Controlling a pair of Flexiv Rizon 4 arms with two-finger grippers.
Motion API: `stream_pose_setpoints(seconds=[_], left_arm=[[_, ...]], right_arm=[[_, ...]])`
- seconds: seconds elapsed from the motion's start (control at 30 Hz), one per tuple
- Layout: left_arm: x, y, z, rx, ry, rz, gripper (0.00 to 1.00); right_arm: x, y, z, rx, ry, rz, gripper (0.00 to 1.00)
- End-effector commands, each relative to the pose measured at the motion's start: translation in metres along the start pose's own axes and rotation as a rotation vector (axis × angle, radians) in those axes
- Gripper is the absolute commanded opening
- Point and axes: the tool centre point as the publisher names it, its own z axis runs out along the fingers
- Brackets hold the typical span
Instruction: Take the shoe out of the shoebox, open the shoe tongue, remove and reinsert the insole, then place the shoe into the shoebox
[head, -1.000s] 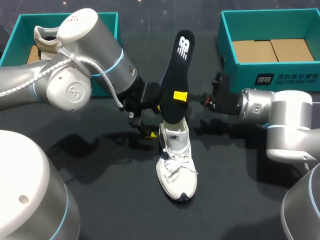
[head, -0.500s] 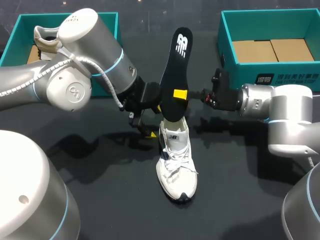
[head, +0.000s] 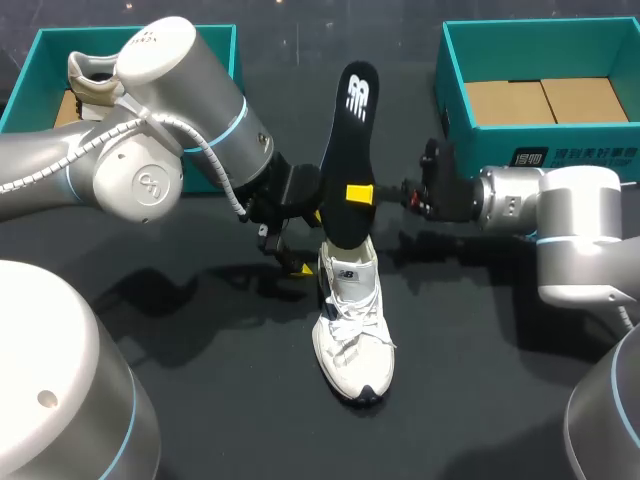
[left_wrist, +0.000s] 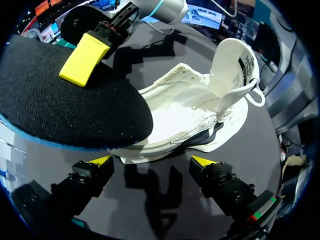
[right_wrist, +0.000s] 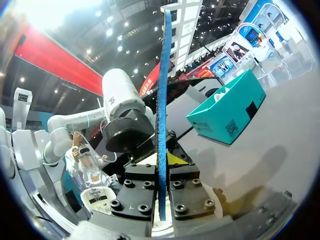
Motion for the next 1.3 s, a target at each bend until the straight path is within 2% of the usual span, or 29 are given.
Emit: stream_pose_setpoints(seconds=[0.03,0.57,0.97,1.3], left_arm=[[0.0,0.0,0.001,-0.001,0.0,0.001,1.0],[0.0,0.0,0.001,-0.001,0.0,0.001,1.0],[0.0,0.0,0.001,-0.001,0.0,0.001,1.0],[0.0,0.0,0.001,-0.001,0.0,0.001,1.0]], right_arm=[[0.001,-0.003,-0.003,0.013,0.007,-0.001,0.0],[0.005,-0.022,-0.005,0.067,0.042,0.01,0.0],[0.009,-0.04,-0.005,0.078,0.048,0.036,0.0],[0.015,-0.054,-0.004,0.112,-0.007,0.061,0.0]])
